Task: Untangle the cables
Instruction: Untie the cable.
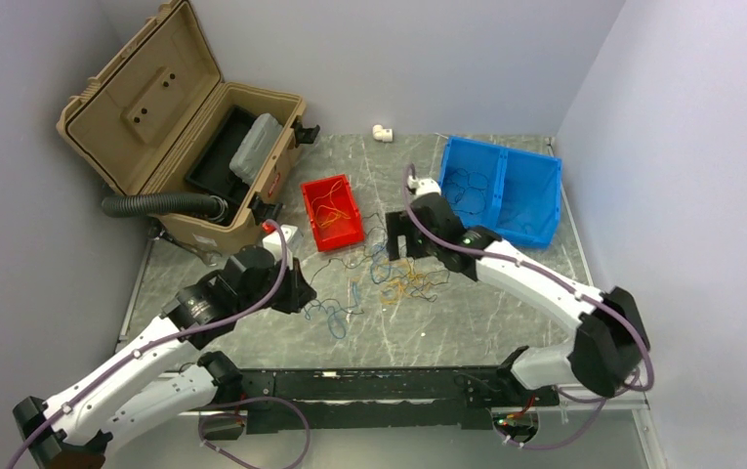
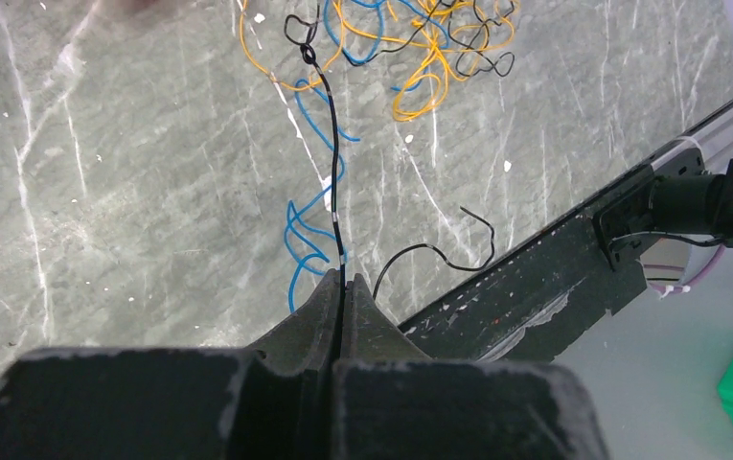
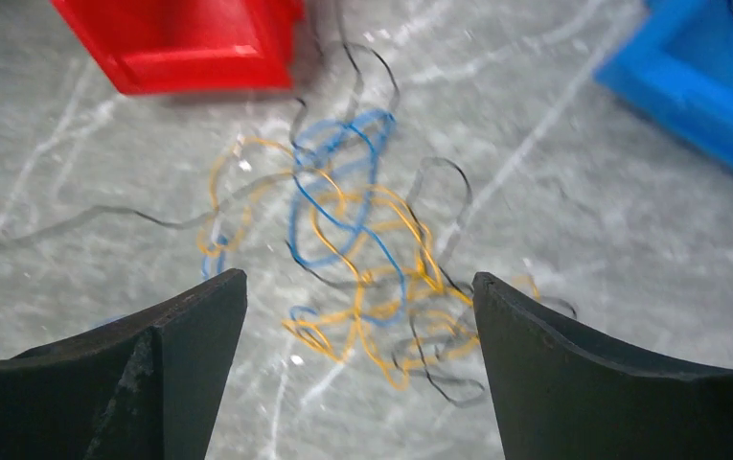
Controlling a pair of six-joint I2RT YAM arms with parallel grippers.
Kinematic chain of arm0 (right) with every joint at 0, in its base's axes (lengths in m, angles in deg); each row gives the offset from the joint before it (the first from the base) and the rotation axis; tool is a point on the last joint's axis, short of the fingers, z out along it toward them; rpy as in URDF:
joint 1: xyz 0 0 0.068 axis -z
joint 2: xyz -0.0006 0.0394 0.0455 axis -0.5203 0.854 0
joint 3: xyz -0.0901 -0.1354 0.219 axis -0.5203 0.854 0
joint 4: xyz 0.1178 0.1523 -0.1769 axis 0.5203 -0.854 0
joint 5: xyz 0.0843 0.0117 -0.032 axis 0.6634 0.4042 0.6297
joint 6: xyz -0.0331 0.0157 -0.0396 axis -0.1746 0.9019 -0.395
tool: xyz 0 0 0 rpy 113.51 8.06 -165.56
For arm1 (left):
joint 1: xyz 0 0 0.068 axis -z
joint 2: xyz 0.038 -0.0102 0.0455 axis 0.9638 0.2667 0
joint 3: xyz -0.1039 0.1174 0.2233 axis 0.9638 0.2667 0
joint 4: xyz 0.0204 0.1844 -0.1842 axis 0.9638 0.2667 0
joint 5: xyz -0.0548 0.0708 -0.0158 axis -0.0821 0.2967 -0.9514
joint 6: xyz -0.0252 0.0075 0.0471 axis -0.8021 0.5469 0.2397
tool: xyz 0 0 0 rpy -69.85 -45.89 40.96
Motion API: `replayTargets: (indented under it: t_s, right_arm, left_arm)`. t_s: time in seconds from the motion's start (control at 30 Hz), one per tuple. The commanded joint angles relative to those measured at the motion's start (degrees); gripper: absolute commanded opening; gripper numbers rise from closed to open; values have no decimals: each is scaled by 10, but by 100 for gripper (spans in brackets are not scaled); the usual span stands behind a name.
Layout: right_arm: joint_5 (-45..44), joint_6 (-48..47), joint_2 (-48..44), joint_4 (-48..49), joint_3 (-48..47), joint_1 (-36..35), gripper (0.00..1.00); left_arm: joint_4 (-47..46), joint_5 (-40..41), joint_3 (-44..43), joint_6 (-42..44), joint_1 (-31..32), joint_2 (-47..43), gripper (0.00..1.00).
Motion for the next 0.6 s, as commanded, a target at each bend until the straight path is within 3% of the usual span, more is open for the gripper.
replayTargets:
  t_s: [0.0,0.17,0.57]
  right_arm:
    - [-27,29,-83,-18,57,13,90]
    - [-24,45,-118,-24,102,16,92]
    - [-18,64,-53,-52,85,17,94]
  left_arm:
    - [4,14,-33,23,2,15,0]
    - [-4,14,-37,19,3,25,0]
    - [3,14,-45,20,2,29,0]
